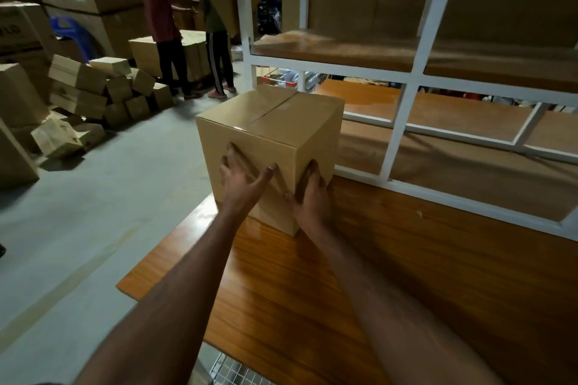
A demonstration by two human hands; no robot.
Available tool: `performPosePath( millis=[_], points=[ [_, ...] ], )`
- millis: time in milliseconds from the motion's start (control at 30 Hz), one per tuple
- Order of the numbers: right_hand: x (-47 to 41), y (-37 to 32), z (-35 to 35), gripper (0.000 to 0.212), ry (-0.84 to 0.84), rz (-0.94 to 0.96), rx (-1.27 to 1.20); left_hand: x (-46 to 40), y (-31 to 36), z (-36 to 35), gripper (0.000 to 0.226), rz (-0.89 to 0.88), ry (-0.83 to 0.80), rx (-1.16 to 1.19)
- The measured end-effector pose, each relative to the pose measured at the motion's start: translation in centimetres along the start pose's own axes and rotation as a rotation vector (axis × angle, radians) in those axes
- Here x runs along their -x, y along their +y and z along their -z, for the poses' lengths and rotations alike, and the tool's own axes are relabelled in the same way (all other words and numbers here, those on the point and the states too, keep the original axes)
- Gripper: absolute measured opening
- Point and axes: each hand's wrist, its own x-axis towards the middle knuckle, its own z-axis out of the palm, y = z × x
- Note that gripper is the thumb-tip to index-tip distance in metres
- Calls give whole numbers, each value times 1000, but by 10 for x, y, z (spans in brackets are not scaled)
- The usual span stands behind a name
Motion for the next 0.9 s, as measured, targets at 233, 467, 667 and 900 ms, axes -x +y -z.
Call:
performPosePath(
  millis=[233,467,667,900],
  points=[
    [-23,-1,-10,90,-29,-23,59,-9,-4,0,111,33,-45,-21],
    [-18,7,-11,93,-17,19,12,0,1,2,112,51,-78,18],
    [19,31,53,79,56,91,-101,66,27,-34,90,-127,-84,108],
    [104,102,201,32,187,58,-33,144,88,-127,30,-233,-406,227]
  ],
)
